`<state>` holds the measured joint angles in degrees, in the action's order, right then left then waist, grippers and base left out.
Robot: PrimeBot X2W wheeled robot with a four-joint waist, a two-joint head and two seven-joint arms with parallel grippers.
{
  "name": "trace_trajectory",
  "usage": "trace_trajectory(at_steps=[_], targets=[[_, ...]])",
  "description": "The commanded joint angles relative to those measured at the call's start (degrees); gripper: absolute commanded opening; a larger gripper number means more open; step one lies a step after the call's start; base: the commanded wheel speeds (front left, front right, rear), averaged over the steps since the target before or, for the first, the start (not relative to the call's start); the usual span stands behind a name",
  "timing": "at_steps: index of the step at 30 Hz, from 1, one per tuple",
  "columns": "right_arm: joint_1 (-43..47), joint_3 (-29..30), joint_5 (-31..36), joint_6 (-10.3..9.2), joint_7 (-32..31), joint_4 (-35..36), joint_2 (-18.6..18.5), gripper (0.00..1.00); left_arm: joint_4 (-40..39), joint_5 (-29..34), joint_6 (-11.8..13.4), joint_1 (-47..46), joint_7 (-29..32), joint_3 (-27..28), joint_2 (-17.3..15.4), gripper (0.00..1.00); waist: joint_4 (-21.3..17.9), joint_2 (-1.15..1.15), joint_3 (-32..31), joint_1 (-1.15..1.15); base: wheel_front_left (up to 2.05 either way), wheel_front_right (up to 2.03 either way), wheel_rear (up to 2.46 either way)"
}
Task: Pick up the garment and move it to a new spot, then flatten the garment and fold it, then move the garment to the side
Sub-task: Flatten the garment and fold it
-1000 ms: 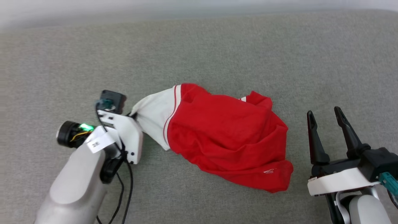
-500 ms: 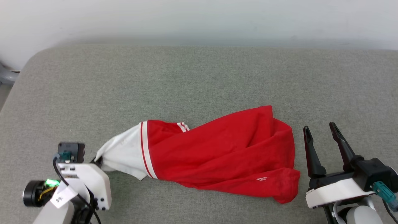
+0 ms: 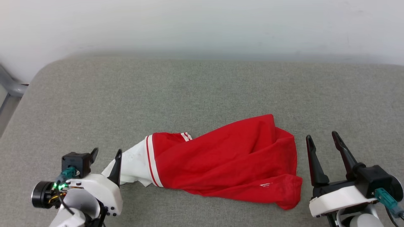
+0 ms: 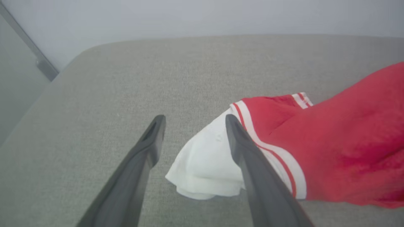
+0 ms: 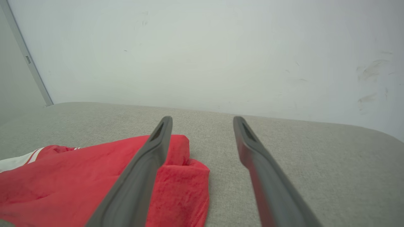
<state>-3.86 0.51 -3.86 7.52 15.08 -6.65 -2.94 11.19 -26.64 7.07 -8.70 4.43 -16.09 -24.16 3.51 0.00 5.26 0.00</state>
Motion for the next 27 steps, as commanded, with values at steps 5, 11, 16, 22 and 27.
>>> trace_trajectory(at_steps=[5, 11, 16, 22, 27], targets=[[1.54, -0.46, 0.78, -0.06, 0.14, -1.94, 0.14, 1.0, -1.76, 7.23, -0.48, 0.35, -13.64, -2.52, -0.8, 1.0, 0.44, 0.0, -2.17, 0.0, 0.0, 0.0, 0.0], [-1.64, -4.03, 0.63, -0.05, -7.74, -6.38, -0.99, 1.0, -4.34, 11.45, 0.51, 2.31, -19.38, -3.4, 0.75, 1.0, 1.77, 0.0, -3.35, 0.0, 0.0, 0.0, 0.0], [-5.26, -12.38, -4.45, -0.07, -27.71, -5.53, -8.21, 1.0, -7.08, 12.68, 0.24, 4.15, -19.67, -2.62, 2.58, 1.0, 3.39, 0.0, -3.57, 0.0, 0.0, 0.0, 0.0], [-9.76, -16.23, -11.16, -0.06, -50.23, -3.54, -14.79, 1.0, -8.18, 14.44, -1.06, 4.86, -19.63, -1.85, 4.25, 1.0, 5.85, 0.0, -2.94, 0.0, 0.0, 0.0, 0.0], [-11.66, -17.18, -13.93, -0.07, -59.4, -5.18, -17.48, 1.0, -8.29, 15.13, -2.05, 4.19, -19.63, -1.45, 5.52, 1.0, 7.58, 0.0, -1.82, 0.0, 0.0, 0.0, 0.0]])
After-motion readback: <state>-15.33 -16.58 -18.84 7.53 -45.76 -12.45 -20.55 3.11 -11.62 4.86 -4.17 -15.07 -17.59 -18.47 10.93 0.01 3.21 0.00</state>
